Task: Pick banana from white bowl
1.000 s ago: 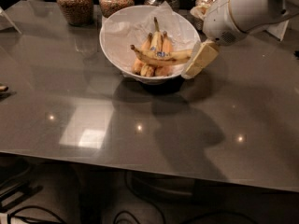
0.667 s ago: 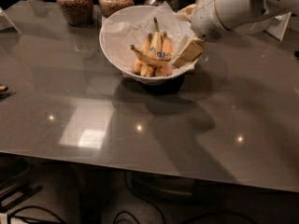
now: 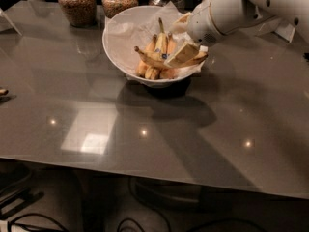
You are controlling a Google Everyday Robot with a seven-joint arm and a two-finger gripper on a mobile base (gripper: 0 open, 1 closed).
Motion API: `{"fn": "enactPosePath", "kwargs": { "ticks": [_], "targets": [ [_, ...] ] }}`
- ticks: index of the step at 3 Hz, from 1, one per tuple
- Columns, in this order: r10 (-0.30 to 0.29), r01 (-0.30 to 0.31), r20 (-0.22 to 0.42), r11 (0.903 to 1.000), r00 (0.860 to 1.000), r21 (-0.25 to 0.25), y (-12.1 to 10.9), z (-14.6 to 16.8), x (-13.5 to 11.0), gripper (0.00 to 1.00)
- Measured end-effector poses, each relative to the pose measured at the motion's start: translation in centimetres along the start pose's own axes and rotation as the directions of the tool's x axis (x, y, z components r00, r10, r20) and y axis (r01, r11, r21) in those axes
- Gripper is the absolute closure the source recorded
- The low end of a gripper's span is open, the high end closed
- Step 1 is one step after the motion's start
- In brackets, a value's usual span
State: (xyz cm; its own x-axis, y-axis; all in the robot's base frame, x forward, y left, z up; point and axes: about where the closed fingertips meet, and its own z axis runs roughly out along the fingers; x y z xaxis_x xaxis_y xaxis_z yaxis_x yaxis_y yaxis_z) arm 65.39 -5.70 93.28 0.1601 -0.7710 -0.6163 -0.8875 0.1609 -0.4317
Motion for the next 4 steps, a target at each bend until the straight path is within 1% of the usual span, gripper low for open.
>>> {"fn": "enactPosePath", "kwargs": {
  "ticks": [1, 2, 3, 4],
  "targets": [
    [0.010, -0.010, -0.004, 0.9999, 1.000, -0.014, 0.2, 0.7, 0.4, 0.30],
    [0.015, -0.015, -0.021, 0.9996, 1.000, -0.024, 0.5, 1.5, 1.2, 0.33],
    [0.014, -0.016, -0.054, 0.9995, 0.998, -0.026, 0.6, 2.2, 2.2, 0.37],
    [0.002, -0.004, -0.094, 0.9997, 0.996, -0.023, 0.6, 2.9, 3.2, 0.38]
  ]
}}
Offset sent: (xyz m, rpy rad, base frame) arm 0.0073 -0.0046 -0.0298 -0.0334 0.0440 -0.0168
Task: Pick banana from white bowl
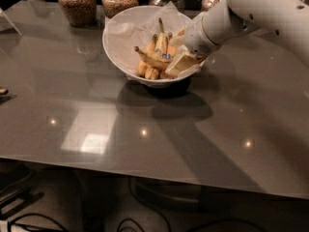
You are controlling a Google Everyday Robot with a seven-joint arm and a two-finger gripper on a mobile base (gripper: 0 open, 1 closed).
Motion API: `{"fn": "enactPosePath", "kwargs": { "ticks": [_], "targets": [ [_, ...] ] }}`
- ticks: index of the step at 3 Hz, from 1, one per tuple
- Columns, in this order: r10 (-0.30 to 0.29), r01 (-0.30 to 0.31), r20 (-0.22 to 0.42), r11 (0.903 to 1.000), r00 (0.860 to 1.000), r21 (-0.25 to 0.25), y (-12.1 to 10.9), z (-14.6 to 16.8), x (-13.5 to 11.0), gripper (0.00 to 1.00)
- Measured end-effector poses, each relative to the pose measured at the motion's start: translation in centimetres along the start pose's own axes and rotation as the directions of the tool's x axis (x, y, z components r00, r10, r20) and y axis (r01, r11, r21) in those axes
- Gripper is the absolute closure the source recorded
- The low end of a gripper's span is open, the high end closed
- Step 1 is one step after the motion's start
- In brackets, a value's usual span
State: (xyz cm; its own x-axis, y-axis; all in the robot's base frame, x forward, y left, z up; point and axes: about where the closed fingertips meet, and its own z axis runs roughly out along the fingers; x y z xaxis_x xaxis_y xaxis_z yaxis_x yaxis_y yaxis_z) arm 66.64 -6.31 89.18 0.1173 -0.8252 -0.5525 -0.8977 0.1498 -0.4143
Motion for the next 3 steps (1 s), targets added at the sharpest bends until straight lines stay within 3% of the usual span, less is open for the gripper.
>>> {"fn": "enactPosePath", "kwargs": {
  "ticks": [1, 3],
  "targets": [
    [-0.029, 0.029, -0.036, 0.9996, 0.999, 0.005, -0.1, 0.6, 0.3, 0.45],
    [-0.098, 0.098, -0.057, 0.9952, 0.994, 0.004, 0.3, 0.3, -0.7, 0.87]
  ]
}}
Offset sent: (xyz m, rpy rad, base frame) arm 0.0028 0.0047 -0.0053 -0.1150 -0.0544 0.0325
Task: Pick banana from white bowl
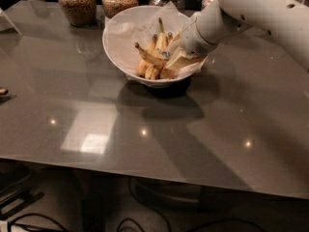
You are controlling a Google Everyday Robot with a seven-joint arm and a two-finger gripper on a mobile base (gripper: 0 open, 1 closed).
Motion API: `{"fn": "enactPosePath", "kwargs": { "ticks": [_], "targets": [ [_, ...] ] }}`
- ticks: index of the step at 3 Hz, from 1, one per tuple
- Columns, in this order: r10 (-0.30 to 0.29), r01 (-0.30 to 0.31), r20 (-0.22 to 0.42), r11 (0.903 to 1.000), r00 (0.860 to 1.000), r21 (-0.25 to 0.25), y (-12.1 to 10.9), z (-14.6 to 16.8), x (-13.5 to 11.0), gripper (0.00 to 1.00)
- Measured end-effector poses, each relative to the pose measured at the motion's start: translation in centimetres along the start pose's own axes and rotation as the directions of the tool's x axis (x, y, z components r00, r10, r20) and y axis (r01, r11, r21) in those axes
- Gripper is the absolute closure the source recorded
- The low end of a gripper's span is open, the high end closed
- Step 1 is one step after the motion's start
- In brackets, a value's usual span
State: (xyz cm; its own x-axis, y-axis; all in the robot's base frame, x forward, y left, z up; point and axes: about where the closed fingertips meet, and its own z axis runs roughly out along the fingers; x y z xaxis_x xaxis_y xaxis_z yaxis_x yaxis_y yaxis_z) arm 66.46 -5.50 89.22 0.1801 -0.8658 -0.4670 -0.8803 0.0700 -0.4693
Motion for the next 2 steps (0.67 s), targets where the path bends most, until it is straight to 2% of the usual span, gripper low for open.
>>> {"fn": "enactPosePath", "kwargs": {
  "ticks": [1, 2],
  "targets": [
    [-0.032, 0.032, 0.007, 0.9994, 0.999, 0.009, 0.0, -1.4, -0.9, 1.00],
    [-0.050, 0.050, 0.026, 0.9986, 0.998, 0.019, 0.0, -4.0, -1.5, 1.00]
  ]
}}
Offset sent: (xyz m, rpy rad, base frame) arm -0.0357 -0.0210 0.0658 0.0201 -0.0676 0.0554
